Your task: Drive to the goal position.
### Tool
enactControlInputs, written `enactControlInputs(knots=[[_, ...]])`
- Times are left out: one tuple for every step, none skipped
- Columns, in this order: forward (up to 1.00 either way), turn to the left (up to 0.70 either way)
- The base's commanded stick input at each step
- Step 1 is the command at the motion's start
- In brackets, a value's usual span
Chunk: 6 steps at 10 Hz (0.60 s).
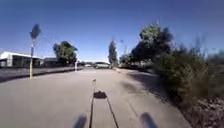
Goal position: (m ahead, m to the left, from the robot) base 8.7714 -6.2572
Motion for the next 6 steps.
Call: enactControlInputs(knots=[[0.98, 0.00], [0.98, 0.00], [0.98, -0.16], [0.98, -0.32], [0.98, -0.34], [0.98, 0.00]])
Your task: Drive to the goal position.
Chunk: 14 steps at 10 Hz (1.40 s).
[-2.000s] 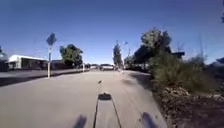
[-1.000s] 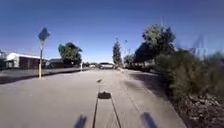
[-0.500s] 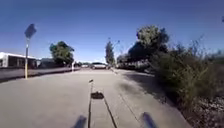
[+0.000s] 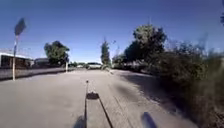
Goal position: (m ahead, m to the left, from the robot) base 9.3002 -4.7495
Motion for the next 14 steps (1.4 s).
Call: enactControlInputs(knots=[[0.98, 0.00], [0.98, 0.00], [0.98, 0.00], [0.98, 0.00], [0.98, 0.00], [0.98, 0.00], [0.98, -0.05], [0.98, -0.20], [0.98, -0.13], [0.98, -0.03], [0.98, 0.00], [0.98, 0.00], [0.98, 0.00], [0.98, -0.01]])
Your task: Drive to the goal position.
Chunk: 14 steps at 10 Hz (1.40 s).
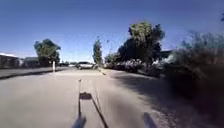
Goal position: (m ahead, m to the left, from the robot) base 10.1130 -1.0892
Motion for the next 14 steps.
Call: enactControlInputs(knots=[[0.98, -0.22], [0.98, -0.35], [0.98, 0.00], [0.98, -0.03], [0.98, -0.12], [0.98, -0.32], [0.98, -0.32], [0.98, -0.16], [0.98, 0.00], [0.98, 0.00], [0.98, 0.00], [0.98, 0.00], [0.98, 0.00], [0.98, 0.00]])
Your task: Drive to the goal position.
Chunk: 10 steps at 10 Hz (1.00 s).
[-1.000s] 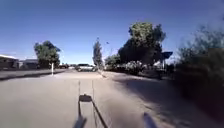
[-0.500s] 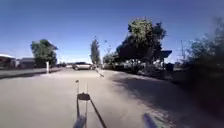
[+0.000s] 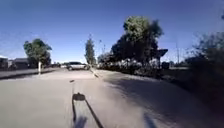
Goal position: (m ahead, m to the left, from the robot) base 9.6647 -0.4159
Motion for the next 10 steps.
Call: enactControlInputs(knots=[[0.98, -0.02], [0.98, -0.10], [0.98, -0.35], [0.98, -0.38], [0.98, -0.05], [0.98, -0.19], [0.98, -0.37], [0.98, -0.33], [0.98, -0.07], [0.98, 0.00]])
